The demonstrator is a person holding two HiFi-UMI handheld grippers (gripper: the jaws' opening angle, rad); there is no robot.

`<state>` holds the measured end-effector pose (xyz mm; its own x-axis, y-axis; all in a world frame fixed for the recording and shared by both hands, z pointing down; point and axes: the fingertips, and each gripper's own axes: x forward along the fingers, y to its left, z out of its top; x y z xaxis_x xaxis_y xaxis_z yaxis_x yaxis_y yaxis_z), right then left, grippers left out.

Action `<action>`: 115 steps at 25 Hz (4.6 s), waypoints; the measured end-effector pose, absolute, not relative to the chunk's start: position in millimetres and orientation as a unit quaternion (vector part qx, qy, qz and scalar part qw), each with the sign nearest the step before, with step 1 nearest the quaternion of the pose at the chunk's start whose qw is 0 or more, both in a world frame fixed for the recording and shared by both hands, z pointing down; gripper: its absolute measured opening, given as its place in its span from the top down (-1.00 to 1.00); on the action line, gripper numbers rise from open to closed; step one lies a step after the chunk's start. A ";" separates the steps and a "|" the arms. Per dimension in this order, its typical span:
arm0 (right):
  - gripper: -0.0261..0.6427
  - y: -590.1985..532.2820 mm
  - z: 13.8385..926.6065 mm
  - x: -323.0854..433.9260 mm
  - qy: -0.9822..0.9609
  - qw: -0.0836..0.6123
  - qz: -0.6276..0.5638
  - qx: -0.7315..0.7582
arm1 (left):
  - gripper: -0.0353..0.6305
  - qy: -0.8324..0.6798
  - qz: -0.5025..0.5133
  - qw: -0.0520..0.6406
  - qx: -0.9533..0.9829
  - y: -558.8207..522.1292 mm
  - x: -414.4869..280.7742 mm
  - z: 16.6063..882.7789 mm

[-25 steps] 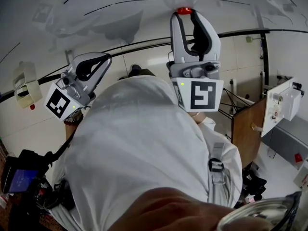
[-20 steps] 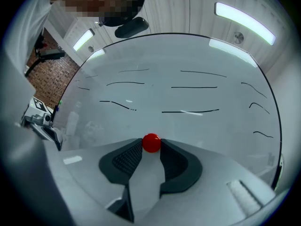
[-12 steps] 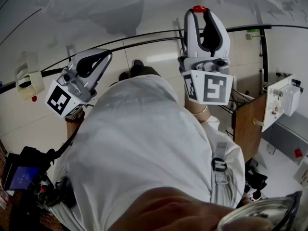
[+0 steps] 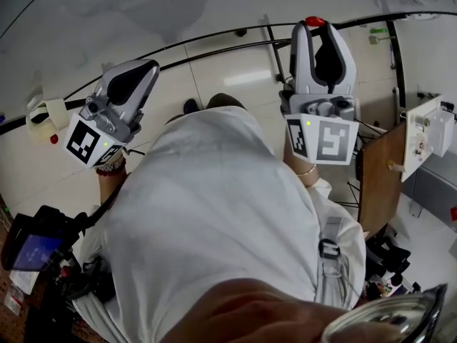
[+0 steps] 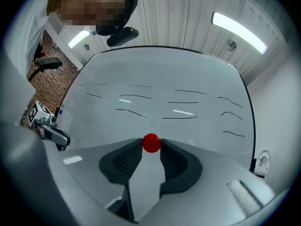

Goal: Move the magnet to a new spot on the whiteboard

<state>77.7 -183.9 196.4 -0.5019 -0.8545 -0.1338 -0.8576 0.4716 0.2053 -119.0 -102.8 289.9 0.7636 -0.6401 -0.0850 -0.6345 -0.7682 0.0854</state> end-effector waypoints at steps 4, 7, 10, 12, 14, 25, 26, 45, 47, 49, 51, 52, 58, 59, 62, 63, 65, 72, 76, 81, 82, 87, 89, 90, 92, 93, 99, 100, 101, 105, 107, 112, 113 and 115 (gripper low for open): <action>0.55 -180.8 201.1 76.1 0.860 0.013 0.120 -0.496 | 0.88 -0.341 -0.048 0.017 0.939 -109.3 -120.6 285.6; 0.55 -177.1 204.3 74.5 0.863 0.011 0.115 -0.491 | 0.88 -0.338 -0.055 0.021 0.939 -108.2 -117.8 284.6; 0.55 -172.6 206.5 69.7 0.870 0.007 0.110 -0.481 | 0.88 -0.341 -0.054 0.028 0.938 -107.7 -118.2 286.6; 0.55 -170.4 209.0 72.9 0.870 0.010 0.105 -0.481 | 0.88 -0.339 -0.057 0.032 0.938 -106.7 -116.5 286.0; 0.55 -170.4 214.6 75.9 0.870 0.019 0.094 -0.483 | 0.88 -0.340 -0.055 0.033 0.938 -106.2 -116.8 288.3; 0.55 -120.8 222.9 172.5 0.880 0.032 0.070 -0.468 | 0.88 -0.398 -0.039 0.039 0.915 -29.9 -59.7 297.9; 0.55 -113.6 226.0 176.8 0.881 0.036 0.067 -0.466 | 0.88 -0.403 -0.038 0.040 0.914 -22.1 -55.2 298.0; 0.55 -14.3 248.9 207.2 0.920 0.043 0.044 -0.388 | 0.88 -0.425 -0.032 0.063 0.902 73.9 16.0 312.1; 0.55 -9.8 248.1 205.5 0.919 0.049 0.040 -0.389 | 0.88 -0.414 -0.028 0.060 0.908 73.5 18.2 310.0; 0.55 -7.2 247.8 203.2 0.918 0.049 0.037 -0.393 | 0.88 -0.401 -0.023 0.065 0.913 74.9 20.7 312.2; 0.55 -6.2 247.3 199.8 0.916 0.043 0.036 -0.397 | 0.88 -0.396 -0.021 0.076 0.915 76.0 19.3 316.5; 0.55 -6.0 247.5 198.3 0.915 0.043 0.033 -0.400 | 0.88 -0.397 -0.023 0.080 0.914 76.0 16.8 317.6; 0.55 -1.7 241.7 170.0 0.917 0.058 0.006 -0.395 | 0.88 -0.398 -0.032 0.087 0.913 81.1 -8.8 318.4; 0.55 0.2 239.7 161.4 0.918 0.060 0.006 -0.392 | 0.88 -0.398 -0.033 0.090 0.912 82.9 -14.7 319.2; 0.55 8.5 236.5 131.6 0.927 0.056 0.009 -0.371 | 0.88 -0.397 -0.035 0.094 0.912 88.8 -35.4 321.0; 0.55 11.5 236.6 122.0 0.930 0.052 0.011 -0.363 | 0.88 -0.397 -0.037 0.094 0.912 90.5 -42.8 321.5; 0.55 17.0 236.7 106.7 0.933 0.045 0.018 -0.355 | 0.88 -0.395 -0.044 0.093 0.913 93.7 -58.1 321.7; 0.55 21.6 247.1 81.2 0.931 0.020 0.021 -0.363 | 0.88 -0.422 -0.049 0.115 0.898 85.4 -112.0 340.7; 0.55 -2.0 243.1 75.4 0.926 0.020 0.028 -0.375 | 0.88 -0.412 -0.058 0.120 0.901 74.4 -116.4 341.8; 0.55 -47.9 237.1 71.5 0.928 0.025 0.036 -0.369 | 0.88 -0.433 -0.061 0.113 0.892 29.4 -118.1 334.5; 0.55 -59.4 237.3 71.6 0.929 0.023 0.036 -0.367 | 0.88 -0.444 -0.049 0.111 0.888 16.0 -118.8 334.1; 0.55 -121.2 229.1 62.6 0.935 0.024 0.038 -0.351 | 0.88 -0.465 0.032 0.038 0.884 -47.1 -108.6 320.9; 0.55 -146.1 223.7 54.1 0.939 0.045 0.035 -0.338 | 0.88 -0.456 0.035 0.007 0.889 -73.0 -100.2 309.5; 0.55 -159.6 221.8 47.9 0.941 0.051 0.037 -0.334 | 0.88 -0.451 0.030 -0.001 0.892 -88.1 -98.1 304.1; 0.55 -184.0 221.3 38.2 0.942 0.051 0.039 -0.330 | 0.88 -0.441 0.025 0.004 0.897 -112.2 -96.7 302.6; 0.55 -190.1 222.3 39.2 0.942 0.052 0.037 -0.328 | 0.88 -0.439 0.026 0.011 0.898 -116.1 -93.1 306.5; 0.55 -195.8 221.4 68.0 0.941 0.059 0.041 -0.331 | 0.88 -0.454 0.029 0.017 0.890 -100.7 -59.0 305.1; 0.55 -200.0 220.1 65.9 0.939 0.058 0.044 -0.336 | 0.88 -0.455 0.029 0.020 0.890 -102.5 -61.6 304.6; 0.55 -204.3 217.3 61.2 0.937 0.057 0.050 -0.341 | 0.88 -0.455 0.027 0.023 0.890 -105.5 -67.2 303.6; 0.55 -227.7 203.7 29.0 0.928 0.068 0.069 -0.359 | 0.88 -0.424 -0.002 0.034 0.905 -128.1 -103.4 298.3; 0.55 -237.7 205.8 14.2 0.922 0.065 0.065 -0.377 | 0.88 -0.379 -0.023 0.047 0.924 -134.0 -112.7 297.7; 0.55 -247.9 207.6 7.0 0.911 0.060 0.059 -0.404 | 0.88 -0.289 -0.051 0.035 0.955 -143.3 -97.2 277.9; 0.55 -248.6 205.5 10.9 0.910 0.057 0.059 -0.406 | 0.88 -0.278 -0.058 0.036 0.958 -143.9 -87.5 273.6; 0.55 -247.0 201.8 17.5 0.908 0.050 0.064 -0.410 | 0.88 -0.253 -0.057 0.046 0.965 -139.8 -70.2 271.2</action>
